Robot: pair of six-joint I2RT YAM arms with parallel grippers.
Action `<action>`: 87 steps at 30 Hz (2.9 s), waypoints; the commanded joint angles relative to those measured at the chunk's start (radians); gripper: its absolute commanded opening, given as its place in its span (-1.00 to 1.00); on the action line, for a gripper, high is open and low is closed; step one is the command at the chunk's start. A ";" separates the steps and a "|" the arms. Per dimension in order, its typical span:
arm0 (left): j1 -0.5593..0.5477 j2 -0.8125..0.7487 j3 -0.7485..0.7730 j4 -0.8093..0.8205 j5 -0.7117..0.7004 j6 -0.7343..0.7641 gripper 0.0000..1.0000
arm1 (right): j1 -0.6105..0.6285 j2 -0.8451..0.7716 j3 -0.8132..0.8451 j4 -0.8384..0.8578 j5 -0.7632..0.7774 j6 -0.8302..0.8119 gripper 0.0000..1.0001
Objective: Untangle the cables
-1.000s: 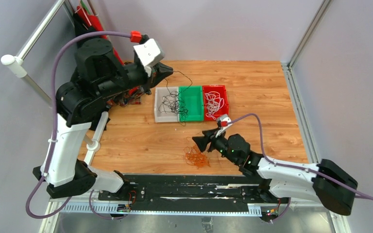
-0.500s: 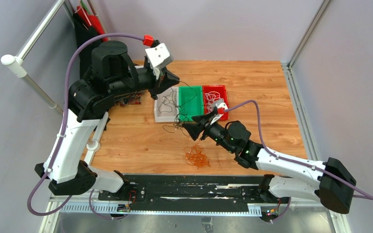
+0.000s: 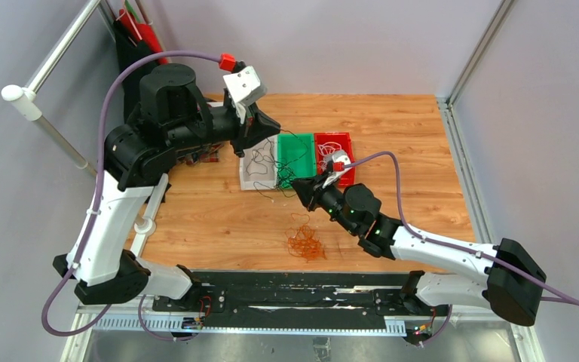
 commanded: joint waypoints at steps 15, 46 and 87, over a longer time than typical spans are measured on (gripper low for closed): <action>0.004 -0.014 0.180 0.017 -0.185 0.177 -0.99 | -0.014 -0.108 -0.314 -0.099 0.307 0.086 -0.99; 0.004 -0.094 0.123 1.040 -0.759 0.810 -0.99 | -0.015 -0.082 -0.367 -0.543 0.557 0.326 -0.99; 0.002 -0.431 -0.524 0.714 -0.369 0.934 -0.99 | -0.297 -0.373 -0.351 -0.532 0.255 0.307 -0.99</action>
